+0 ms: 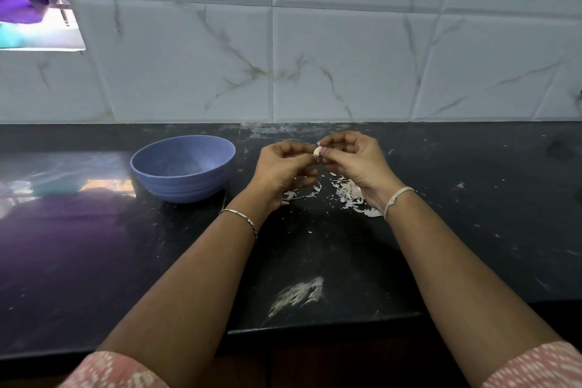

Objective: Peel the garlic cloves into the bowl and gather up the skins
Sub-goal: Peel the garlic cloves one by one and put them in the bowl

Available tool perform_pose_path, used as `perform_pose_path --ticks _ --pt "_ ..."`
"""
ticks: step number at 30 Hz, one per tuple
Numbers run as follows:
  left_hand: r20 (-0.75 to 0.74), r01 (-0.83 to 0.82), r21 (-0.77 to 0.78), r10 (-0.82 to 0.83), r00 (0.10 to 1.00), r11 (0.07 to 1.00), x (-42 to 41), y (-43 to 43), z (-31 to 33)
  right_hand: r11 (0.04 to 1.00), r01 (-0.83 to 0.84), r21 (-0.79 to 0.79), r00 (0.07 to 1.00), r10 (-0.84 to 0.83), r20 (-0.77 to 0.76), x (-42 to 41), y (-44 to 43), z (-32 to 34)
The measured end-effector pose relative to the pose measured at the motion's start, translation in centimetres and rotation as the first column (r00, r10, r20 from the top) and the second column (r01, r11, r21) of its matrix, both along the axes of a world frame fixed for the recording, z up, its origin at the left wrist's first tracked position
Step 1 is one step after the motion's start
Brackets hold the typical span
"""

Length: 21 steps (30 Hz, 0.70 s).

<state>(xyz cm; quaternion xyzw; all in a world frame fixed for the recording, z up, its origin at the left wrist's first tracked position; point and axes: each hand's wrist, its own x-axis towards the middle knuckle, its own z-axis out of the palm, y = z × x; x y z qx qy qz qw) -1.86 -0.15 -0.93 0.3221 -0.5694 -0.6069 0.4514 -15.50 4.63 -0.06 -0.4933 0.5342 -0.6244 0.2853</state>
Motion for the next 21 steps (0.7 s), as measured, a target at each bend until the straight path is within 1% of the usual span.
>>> perform_pose_path --ticks 7,15,21 --pt "-0.006 -0.015 -0.002 0.015 1.000 1.000 0.02 -0.02 0.10 0.998 -0.059 0.026 0.991 0.055 0.126 -0.25 0.16 0.15" --pt "-0.006 -0.011 -0.050 0.011 1.000 0.999 0.22 -0.28 -0.09 0.999 -0.018 0.046 0.999 0.016 0.045 -0.15 0.29 0.02" --pt "0.047 -0.012 -0.131 0.018 0.999 0.991 0.10 -0.39 -0.20 0.998 0.025 0.055 1.000 -0.026 0.017 -0.13 0.23 -0.13"
